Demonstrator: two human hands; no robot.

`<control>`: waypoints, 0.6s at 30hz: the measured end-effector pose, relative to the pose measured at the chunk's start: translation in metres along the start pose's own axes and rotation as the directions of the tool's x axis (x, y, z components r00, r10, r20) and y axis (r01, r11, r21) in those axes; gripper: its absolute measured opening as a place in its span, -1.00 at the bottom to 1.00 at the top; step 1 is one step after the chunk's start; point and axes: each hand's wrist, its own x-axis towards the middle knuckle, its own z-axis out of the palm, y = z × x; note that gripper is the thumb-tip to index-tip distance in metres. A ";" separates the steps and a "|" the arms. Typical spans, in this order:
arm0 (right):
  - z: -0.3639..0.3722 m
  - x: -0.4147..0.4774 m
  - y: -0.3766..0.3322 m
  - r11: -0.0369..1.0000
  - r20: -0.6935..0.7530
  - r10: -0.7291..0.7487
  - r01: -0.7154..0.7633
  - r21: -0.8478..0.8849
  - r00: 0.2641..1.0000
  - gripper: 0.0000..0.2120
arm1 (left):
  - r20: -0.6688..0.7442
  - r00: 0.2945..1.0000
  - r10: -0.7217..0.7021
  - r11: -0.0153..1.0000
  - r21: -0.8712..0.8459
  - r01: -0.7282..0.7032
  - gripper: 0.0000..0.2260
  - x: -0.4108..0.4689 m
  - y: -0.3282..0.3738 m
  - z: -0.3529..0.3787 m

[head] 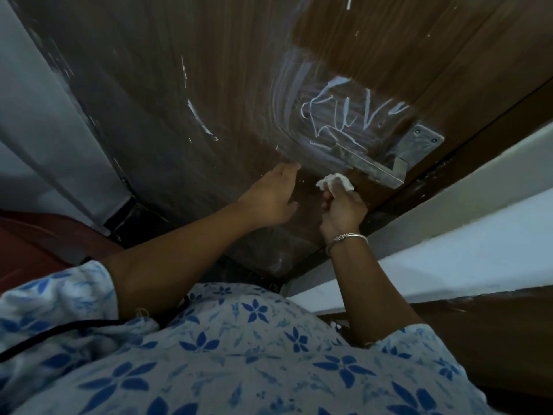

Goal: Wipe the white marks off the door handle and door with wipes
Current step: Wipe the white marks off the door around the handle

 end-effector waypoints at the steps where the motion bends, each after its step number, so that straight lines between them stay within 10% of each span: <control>1: 0.002 0.001 -0.003 0.999 0.010 -0.021 0.020 0.028 1.000 -0.91 | 0.003 1.000 -0.006 1.000 -0.004 0.006 -0.30 0.001 -0.001 0.000; 18: 0.031 -0.002 -0.012 0.970 -0.019 -0.212 0.213 0.116 0.977 -0.88 | -0.047 0.999 0.017 0.993 -0.115 -0.022 -0.36 0.009 -0.012 -0.011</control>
